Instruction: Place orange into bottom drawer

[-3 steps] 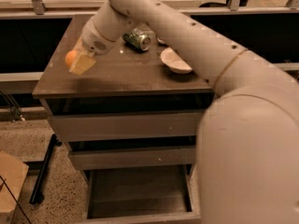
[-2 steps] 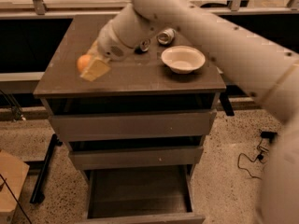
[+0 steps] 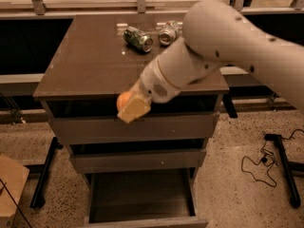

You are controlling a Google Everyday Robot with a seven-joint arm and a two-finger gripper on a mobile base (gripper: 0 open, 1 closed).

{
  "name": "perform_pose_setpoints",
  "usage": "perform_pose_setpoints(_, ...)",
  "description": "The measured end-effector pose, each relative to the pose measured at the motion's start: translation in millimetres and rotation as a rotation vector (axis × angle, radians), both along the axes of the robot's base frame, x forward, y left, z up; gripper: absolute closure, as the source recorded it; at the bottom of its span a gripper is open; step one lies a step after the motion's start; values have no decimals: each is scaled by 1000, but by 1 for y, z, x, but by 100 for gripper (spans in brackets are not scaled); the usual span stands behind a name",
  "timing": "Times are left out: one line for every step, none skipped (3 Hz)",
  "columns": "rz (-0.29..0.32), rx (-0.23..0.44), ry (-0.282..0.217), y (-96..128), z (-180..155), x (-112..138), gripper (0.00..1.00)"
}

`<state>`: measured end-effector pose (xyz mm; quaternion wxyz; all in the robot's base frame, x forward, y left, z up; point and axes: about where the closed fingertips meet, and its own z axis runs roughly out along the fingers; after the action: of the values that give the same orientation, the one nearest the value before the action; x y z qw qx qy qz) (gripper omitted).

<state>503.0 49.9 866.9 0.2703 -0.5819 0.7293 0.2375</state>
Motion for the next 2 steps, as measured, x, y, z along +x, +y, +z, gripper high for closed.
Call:
perform_pose_setpoints(-93,-26,124,-22,-56,-40,100)
perform_pose_setpoints(-211,-9,263,-34,-124,-70,100)
